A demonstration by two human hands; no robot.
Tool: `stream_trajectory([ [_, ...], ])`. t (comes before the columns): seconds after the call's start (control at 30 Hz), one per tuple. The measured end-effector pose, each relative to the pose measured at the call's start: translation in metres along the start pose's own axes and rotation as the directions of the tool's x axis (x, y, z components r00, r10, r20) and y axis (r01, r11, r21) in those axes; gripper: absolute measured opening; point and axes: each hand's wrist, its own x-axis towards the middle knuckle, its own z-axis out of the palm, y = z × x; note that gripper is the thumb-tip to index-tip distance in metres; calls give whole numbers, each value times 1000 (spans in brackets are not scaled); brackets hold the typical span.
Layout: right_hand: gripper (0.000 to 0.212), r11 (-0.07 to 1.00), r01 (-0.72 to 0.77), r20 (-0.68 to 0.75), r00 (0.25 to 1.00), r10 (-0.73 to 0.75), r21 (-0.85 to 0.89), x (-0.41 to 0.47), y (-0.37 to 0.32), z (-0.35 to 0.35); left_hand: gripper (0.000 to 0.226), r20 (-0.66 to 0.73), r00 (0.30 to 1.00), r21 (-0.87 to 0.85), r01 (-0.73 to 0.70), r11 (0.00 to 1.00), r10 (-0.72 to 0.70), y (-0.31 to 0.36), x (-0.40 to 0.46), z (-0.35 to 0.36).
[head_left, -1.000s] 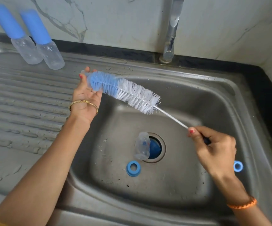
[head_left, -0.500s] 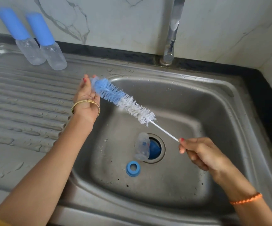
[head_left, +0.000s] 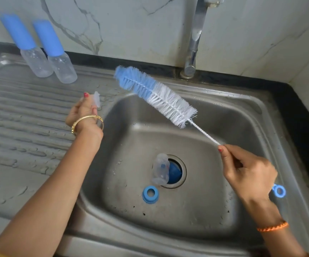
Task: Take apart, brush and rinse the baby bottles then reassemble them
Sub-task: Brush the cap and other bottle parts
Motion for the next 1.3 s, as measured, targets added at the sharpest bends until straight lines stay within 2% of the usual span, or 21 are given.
stream_trajectory([
  [0.07, 37, 998, -63, 74, 995, 62, 7, 0, -3, 3, 26, 83, 996, 50, 37, 998, -41, -6, -7, 2],
  [0.17, 33, 985, -156, 217, 961, 170, -80, -1, -5, 7, 23, 199, 975, 211, 50, 976, -93, -14, -19, 7],
  [0.27, 29, 961, -251, 336, 901, 276, -115, 0, -7, 9, 23, 327, 936, 478, -44, 877, -132, -17, -22, 3],
  [0.33, 33, 950, -292, 354, 881, 313, -114, 1, -6, 9, 19, 460, 866, 681, -200, 705, -198, -26, -24, -3],
  [0.4, 33, 939, -326, 373, 861, 345, -115, 3, -5, 8, 13, 561, 787, 801, -437, 409, -257, -40, -24, -9],
  [0.47, 33, 929, -349, 408, 835, 368, -124, 4, -4, 8, 21, 613, 708, 769, -637, 58, -352, -55, -25, -16],
  [0.5, 32, 928, -349, 428, 824, 371, -133, 5, -4, 8, 28, 603, 675, 719, -691, -77, -425, -62, -27, -20],
  [0.57, 32, 926, -338, 464, 802, 376, -166, 5, -4, 7, 35, 536, 628, 611, -749, -254, -564, -77, -30, -30],
  [0.63, 32, 920, -331, 492, 777, 393, -212, 7, -3, 6, 37, 467, 594, 510, -786, -350, -655, -91, -29, -37],
  [0.9, 32, 909, -335, 555, 721, 416, -247, 11, -6, 4, 22, 453, 553, 301, -833, -465, -699, -109, -24, -50],
  [1.0, 33, 909, -332, 560, 716, 416, -251, 11, -7, 3, 26, 432, 558, 268, -830, -490, -708, -110, -22, -54],
  [1.1, 33, 905, -348, 562, 709, 426, -246, 11, -8, 3, 34, 486, 557, 263, -828, -495, -673, -110, -23, -51],
  [1.2, 32, 894, -378, 555, 703, 446, -240, 13, -8, 1, 33, 638, 519, 330, -852, -407, -569, -104, -37, -41],
  [1.3, 29, 885, -409, 557, 692, 459, -221, 15, -7, -1, 24, 774, 430, 360, -903, -234, -466, -104, -62, -35],
])
